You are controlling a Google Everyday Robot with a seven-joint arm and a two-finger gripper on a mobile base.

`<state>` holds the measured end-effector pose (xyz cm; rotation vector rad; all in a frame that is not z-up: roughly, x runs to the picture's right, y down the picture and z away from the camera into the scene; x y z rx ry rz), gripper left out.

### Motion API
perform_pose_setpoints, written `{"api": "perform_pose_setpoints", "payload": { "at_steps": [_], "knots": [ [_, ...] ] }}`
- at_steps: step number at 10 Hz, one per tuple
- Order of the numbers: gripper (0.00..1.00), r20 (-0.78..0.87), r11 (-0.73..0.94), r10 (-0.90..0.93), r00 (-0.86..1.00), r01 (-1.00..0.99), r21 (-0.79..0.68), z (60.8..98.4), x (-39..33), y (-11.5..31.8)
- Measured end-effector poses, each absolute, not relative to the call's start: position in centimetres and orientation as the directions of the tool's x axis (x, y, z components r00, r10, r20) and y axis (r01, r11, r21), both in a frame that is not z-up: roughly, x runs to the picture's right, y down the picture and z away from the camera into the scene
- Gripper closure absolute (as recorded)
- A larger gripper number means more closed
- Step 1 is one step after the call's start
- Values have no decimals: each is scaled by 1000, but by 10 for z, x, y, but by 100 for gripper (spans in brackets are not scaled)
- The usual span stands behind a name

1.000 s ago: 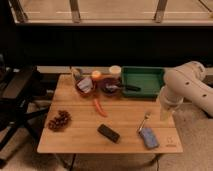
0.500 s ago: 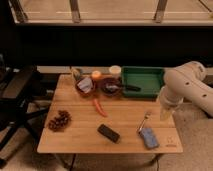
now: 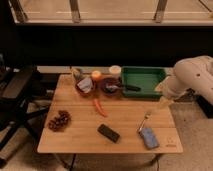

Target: Place brush in tray

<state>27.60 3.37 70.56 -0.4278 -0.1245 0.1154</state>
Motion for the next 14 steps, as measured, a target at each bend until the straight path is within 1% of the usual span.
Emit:
{"api": "perform_pose_setpoints", "payload": {
  "at_steps": [2, 3, 7, 8, 10, 11, 14],
  "knots": [
    [35, 86, 901, 242, 966, -191, -390, 720, 266, 2],
    [35, 80, 897, 268, 960, -218, -386, 724, 260, -5],
    [35, 78, 891, 304, 950, -254, -376, 728, 256, -11],
    [35, 96, 883, 340, 935, -282, -375, 732, 253, -12],
    [35, 148, 822, 493, 857, -404, -400, 748, 238, -19],
    [35, 156, 811, 523, 838, -433, -393, 757, 224, -27],
    [35, 180, 829, 509, 842, -423, -366, 777, 195, -36]
  ]
}}
